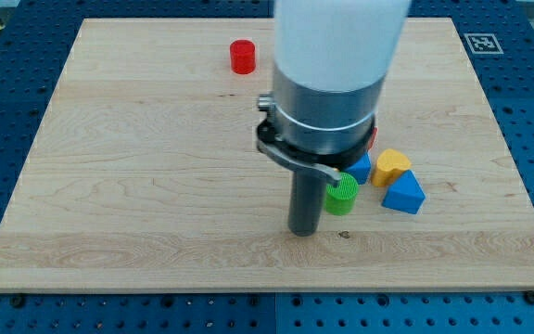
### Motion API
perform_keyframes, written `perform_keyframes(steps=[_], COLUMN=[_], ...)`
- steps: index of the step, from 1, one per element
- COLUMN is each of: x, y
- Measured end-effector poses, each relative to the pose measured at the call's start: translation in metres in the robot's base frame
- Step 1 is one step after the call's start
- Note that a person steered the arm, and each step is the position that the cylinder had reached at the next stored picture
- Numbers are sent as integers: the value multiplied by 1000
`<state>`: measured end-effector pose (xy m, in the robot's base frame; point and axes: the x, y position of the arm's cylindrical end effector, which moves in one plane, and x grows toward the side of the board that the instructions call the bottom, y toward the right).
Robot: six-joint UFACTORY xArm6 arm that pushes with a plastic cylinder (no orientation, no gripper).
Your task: Push the green circle closer to the blue triangle
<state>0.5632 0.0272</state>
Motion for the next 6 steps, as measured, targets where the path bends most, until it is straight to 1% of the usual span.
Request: perform_keyframes(steps=[1,3,4,6], x=[0,0,0,0], y=[3,50,63,26])
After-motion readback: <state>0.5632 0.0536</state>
